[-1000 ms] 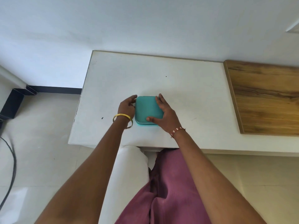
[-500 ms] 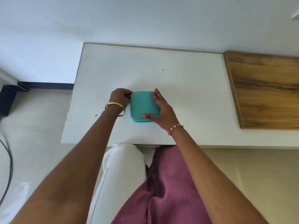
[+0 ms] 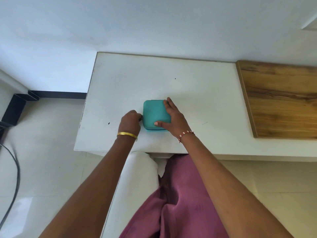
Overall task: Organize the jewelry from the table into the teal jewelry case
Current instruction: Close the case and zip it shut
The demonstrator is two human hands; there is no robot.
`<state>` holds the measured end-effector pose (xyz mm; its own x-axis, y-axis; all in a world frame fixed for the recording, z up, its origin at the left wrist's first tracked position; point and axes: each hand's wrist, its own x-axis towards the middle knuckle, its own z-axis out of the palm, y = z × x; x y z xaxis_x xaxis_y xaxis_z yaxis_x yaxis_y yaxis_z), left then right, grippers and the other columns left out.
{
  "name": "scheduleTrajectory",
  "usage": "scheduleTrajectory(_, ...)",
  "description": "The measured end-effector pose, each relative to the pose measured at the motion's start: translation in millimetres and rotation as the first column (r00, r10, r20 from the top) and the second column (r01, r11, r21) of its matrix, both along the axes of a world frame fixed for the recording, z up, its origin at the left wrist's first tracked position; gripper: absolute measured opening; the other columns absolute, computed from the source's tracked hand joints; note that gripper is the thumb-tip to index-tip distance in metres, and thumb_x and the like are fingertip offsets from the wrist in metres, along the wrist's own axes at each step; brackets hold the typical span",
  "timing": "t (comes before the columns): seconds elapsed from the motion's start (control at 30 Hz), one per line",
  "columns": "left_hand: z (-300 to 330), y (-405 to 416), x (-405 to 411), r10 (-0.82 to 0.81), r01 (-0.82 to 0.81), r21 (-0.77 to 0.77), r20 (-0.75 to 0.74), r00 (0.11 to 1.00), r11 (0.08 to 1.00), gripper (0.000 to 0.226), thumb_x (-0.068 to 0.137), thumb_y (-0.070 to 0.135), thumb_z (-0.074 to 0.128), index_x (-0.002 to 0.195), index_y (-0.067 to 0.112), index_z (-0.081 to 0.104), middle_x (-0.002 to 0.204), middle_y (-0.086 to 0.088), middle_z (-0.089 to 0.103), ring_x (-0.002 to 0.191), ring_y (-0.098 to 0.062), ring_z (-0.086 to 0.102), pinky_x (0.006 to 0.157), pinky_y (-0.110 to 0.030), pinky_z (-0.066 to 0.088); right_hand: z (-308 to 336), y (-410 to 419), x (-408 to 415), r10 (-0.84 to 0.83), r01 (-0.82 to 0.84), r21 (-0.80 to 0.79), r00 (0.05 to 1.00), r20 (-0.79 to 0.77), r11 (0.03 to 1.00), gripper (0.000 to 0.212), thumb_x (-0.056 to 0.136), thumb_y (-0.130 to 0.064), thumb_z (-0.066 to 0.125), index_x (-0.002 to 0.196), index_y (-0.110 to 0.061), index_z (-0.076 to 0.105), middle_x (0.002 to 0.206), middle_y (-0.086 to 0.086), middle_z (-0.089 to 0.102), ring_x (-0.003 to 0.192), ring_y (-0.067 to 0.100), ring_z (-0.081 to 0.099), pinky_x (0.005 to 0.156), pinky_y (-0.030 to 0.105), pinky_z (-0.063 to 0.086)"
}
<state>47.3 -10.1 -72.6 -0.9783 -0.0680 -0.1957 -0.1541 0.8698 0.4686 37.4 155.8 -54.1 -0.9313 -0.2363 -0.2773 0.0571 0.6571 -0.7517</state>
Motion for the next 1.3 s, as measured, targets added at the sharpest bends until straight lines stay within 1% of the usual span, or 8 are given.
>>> scheduleTrajectory(0.3, 6, 21, 45, -0.036, 0.038, -0.01, 0.128, 0.991, 0.999, 0.028, 0.085, 0.002, 0.048, 0.106, 0.008, 0.067, 0.108, -0.014, 0.061, 0.102, -0.031, 0.058, 0.083, -0.031, 0.044, 8, -4, 2, 0.0, -0.001, 0.057, 1.0, 0.017, 0.998, 0.089, 0.078, -0.024, 0.072, 0.147, -0.014, 0.016, 0.157, -0.006, 0.002, 0.142, 0.013, 0.017, 0.114, 0.024, 0.018)
scheduleTrajectory(0.67, 9, 53, 48, 0.152, -0.189, 0.206, 0.182, 0.972, 0.96, 0.024, 0.088, 0.019, 0.052, 0.094, 0.004, 0.071, 0.097, -0.019, 0.068, 0.093, -0.033, 0.059, 0.072, -0.027, 0.04, 10, -3, 8, -0.077, 0.077, 0.005, 0.997, 0.001, 0.997, 0.082, 0.08, -0.022, 0.07, 0.146, -0.014, 0.021, 0.157, 0.0, 0.005, 0.141, 0.016, 0.02, 0.113, 0.027, 0.023)
scheduleTrajectory(0.77, 9, 48, 47, 0.186, -0.247, 0.279, 0.23, 0.955, 0.928, 0.024, 0.087, 0.021, 0.056, 0.09, 0.003, 0.072, 0.088, -0.02, 0.069, 0.089, -0.034, 0.061, 0.071, -0.025, 0.04, -1, 1, 28, -0.599, 0.573, -0.205, 0.794, -0.099, 0.793, 0.04, 0.084, -0.019, 0.064, 0.12, -0.007, 0.055, 0.137, 0.013, 0.042, 0.114, 0.026, 0.053, 0.089, 0.027, 0.044)
scheduleTrajectory(0.87, 7, 45, 46, 0.215, -0.307, 0.35, 0.277, 0.936, 0.885, 0.021, 0.085, 0.021, 0.06, 0.09, 0.004, 0.073, 0.086, -0.02, 0.07, 0.087, -0.035, 0.063, 0.08, -0.031, 0.049, -14, -4, 51, -0.808, 0.818, -0.173, 0.571, 0.141, 0.548, 0.015, 0.086, -0.015, 0.056, 0.079, -0.004, 0.064, 0.079, 0.015, 0.062, 0.067, 0.027, 0.063, 0.062, 0.028, 0.047)
scheduleTrajectory(0.97, 9, 44, 47, 0.159, -0.26, 0.344, 0.295, 0.942, 0.902, 0.021, 0.086, 0.02, 0.059, 0.096, 0.006, 0.072, 0.092, -0.019, 0.07, 0.091, -0.034, 0.062, 0.082, -0.031, 0.047, -16, -19, 59, -0.608, 0.712, -0.149, 0.675, 0.418, 0.687, 0.024, 0.083, -0.01, 0.058, 0.06, -0.009, 0.057, 0.054, 0.008, 0.051, 0.041, 0.016, 0.049, 0.047, 0.025, 0.048)
scheduleTrajectory(1.1, 10, 38, 53, 0.119, -0.234, 0.362, 0.313, 0.942, 0.902, 0.022, 0.087, 0.012, 0.053, 0.1, 0.007, 0.071, 0.092, -0.02, 0.07, 0.09, -0.035, 0.062, 0.085, -0.032, 0.047, -9, -32, 51, -0.539, 0.629, -0.119, 0.736, 0.41, 0.768, 0.03, 0.08, -0.016, 0.066, 0.053, -0.014, 0.055, 0.053, 0.005, 0.052, 0.043, 0.02, 0.047, 0.051, 0.03, 0.049)
scheduleTrajectory(1.23, 5, 23, 50, 0.299, -0.543, 0.527, 0.48, 0.825, 0.654, 0.02, 0.084, 0.004, 0.055, 0.096, -0.006, 0.068, 0.057, -0.007, 0.063, 0.051, -0.02, 0.056, 0.065, -0.032, 0.055, -10, -35, 50, -0.567, 0.627, -0.066, 0.739, 0.364, 0.776, 0.031, 0.074, -0.013, 0.072, 0.049, -0.02, 0.054, 0.049, 0.002, 0.051, 0.046, 0.023, 0.047, 0.055, 0.035, 0.049)
scheduleTrajectory(1.3, 6, 19, 47, 0.392, -0.617, 0.554, 0.479, 0.786, 0.559, 0.02, 0.087, 0.012, 0.056, 0.081, -0.002, 0.069, 0.052, -0.002, 0.06, 0.051, -0.021, 0.051, 0.066, -0.033, 0.054, -11, -36, 51, -0.588, 0.631, -0.041, 0.742, 0.321, 0.774, 0.032, 0.072, -0.012, 0.071, 0.047, -0.022, 0.053, 0.05, 0.002, 0.053, 0.055, 0.025, 0.051, 0.065, 0.04, 0.053)
